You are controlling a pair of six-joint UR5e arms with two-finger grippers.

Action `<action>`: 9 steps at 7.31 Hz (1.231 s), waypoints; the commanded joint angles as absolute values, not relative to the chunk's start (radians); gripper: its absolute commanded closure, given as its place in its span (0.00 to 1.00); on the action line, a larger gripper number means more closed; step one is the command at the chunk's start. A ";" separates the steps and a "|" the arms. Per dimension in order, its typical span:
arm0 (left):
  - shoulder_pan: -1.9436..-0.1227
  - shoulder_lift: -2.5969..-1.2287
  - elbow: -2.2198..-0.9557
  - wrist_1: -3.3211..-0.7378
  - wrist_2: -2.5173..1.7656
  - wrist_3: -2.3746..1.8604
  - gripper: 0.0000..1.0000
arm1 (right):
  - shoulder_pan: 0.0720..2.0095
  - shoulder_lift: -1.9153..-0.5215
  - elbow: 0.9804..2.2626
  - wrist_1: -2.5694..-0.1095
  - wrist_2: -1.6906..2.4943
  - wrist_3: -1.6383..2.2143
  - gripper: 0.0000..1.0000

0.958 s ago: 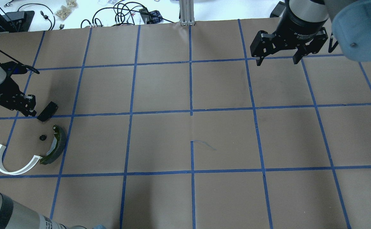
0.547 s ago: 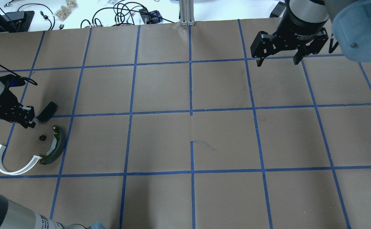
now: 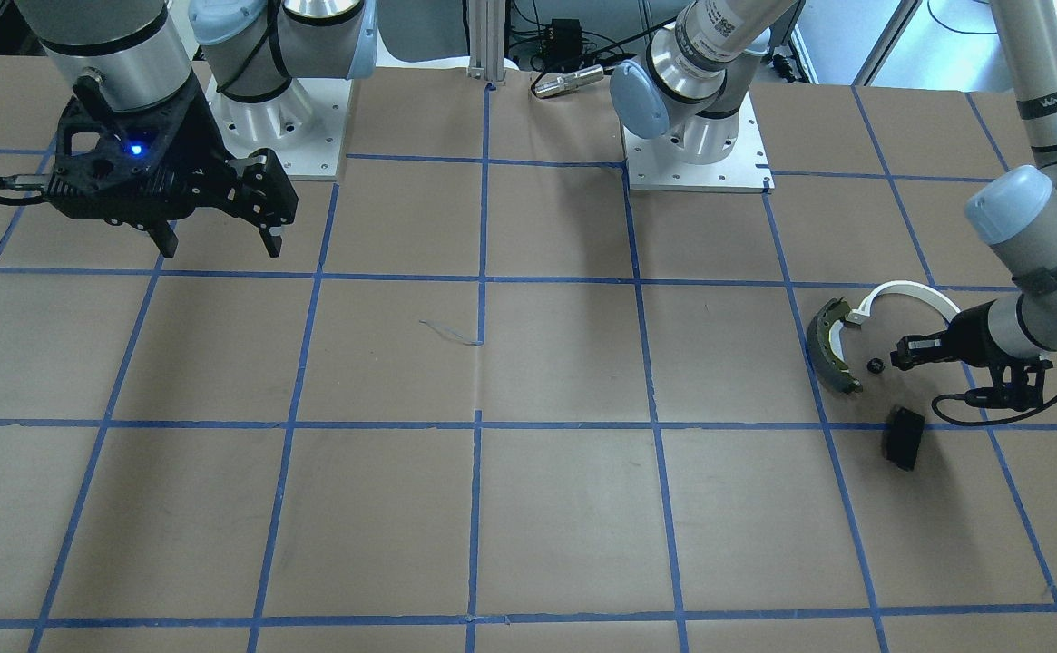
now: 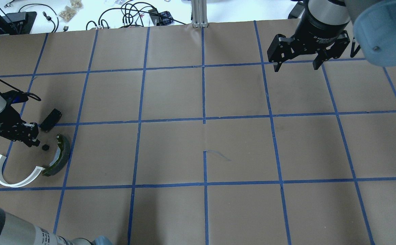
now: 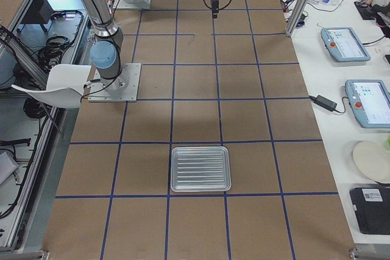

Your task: Place bearing gear from tray to pile

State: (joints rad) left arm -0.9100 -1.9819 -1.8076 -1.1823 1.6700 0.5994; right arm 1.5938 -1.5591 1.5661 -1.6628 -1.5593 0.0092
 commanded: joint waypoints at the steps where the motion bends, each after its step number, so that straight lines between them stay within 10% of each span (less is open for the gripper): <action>1: -0.910 -2.003 -1.809 -1.137 1.671 0.600 1.00 | 1.594 -1.559 1.566 -1.663 -1.560 0.009 0.00; 5: -0.910 -2.002 -1.815 -1.134 1.672 0.601 0.91 | 1.594 -1.562 1.566 -1.660 -1.562 0.009 0.00; 9: -0.910 -1.987 -1.829 -1.132 1.674 0.603 0.16 | 1.594 -1.562 1.566 -1.660 -1.562 0.009 0.00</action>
State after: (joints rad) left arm -0.9097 -1.9942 -1.8286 -1.1323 1.6709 0.6017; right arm 1.5938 -1.5615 1.5662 -1.6598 -1.5616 0.0092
